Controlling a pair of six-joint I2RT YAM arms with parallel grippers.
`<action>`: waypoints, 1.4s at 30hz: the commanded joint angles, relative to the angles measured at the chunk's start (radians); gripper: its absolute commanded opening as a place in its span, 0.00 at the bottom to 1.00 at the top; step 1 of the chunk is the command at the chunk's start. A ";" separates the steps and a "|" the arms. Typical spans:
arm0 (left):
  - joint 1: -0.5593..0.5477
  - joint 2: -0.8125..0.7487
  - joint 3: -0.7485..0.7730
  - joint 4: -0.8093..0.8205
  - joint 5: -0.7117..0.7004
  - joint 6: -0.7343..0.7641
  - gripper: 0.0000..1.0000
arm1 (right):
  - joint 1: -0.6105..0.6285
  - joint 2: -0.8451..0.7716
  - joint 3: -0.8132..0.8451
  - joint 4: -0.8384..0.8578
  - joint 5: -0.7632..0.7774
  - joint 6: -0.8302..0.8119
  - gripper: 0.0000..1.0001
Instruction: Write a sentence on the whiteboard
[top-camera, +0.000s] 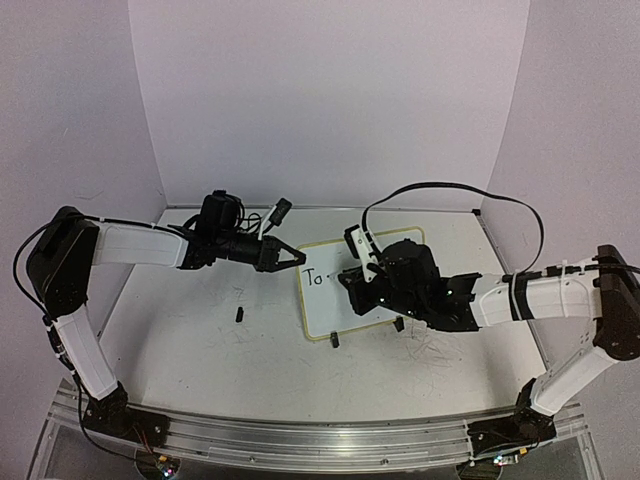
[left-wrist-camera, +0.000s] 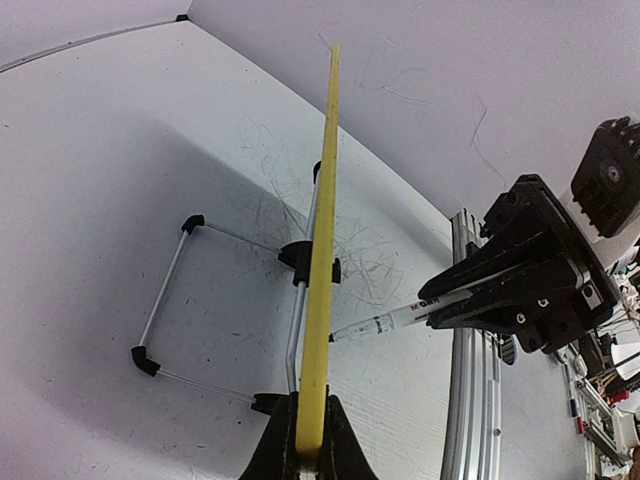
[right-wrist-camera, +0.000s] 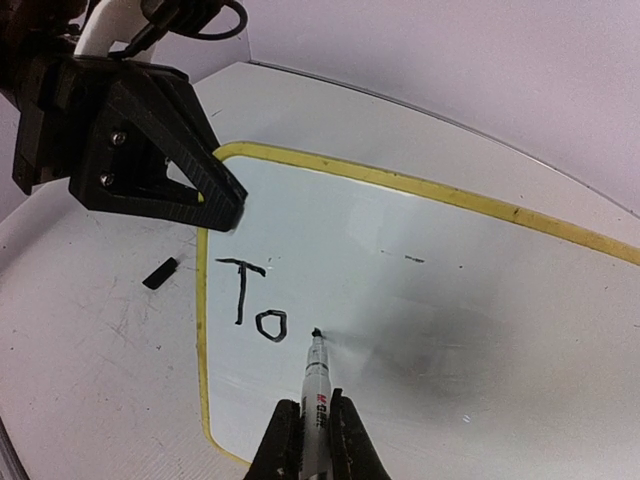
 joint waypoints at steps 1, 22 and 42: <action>-0.003 -0.035 0.004 0.007 0.010 0.021 0.00 | 0.002 0.006 0.026 0.034 0.032 0.005 0.00; -0.003 -0.040 0.004 0.007 0.010 0.021 0.00 | 0.012 0.033 0.031 0.038 -0.013 0.008 0.00; -0.003 -0.038 0.003 0.007 0.010 0.022 0.00 | 0.017 -0.014 -0.003 -0.004 0.062 0.011 0.00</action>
